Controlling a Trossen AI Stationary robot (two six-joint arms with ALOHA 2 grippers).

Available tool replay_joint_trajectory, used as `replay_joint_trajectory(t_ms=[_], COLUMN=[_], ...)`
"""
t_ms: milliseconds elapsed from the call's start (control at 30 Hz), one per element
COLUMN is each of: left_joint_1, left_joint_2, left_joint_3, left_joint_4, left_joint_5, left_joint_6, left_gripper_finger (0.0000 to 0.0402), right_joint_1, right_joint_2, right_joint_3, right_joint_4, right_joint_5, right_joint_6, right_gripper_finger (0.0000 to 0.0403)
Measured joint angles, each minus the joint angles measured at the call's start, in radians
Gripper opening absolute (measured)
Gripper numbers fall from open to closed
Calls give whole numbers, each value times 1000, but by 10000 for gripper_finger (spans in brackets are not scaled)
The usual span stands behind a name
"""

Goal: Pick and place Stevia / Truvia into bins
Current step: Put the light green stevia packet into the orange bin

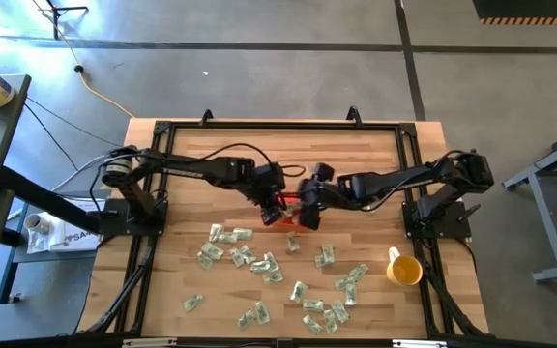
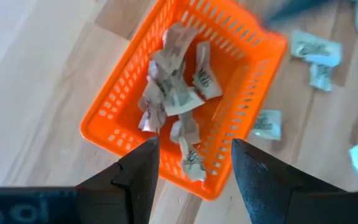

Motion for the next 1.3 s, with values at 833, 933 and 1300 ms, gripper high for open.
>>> replay_joint_trajectory(t_ms=[833,933,1300], left_joint_1=[-58,-87,-193], left_joint_2=[-436,-453,-465], left_joint_3=[2,2,2], left_joint_4=[-517,-558,-589], left_joint_5=[-214,-250,-325], left_joint_6=[-111,-159,-296], left_gripper_finger=[232,232,232], right_joint_1=[-76,-100,-269], right_joint_2=[-76,-76,-69], right_joint_3=[-381,-401,-408], right_joint_4=[-209,-184,-96], right_joint_5=[-152,-157,-281], right_joint_6=[-85,-97,-167], right_gripper_finger=[236,236,236])
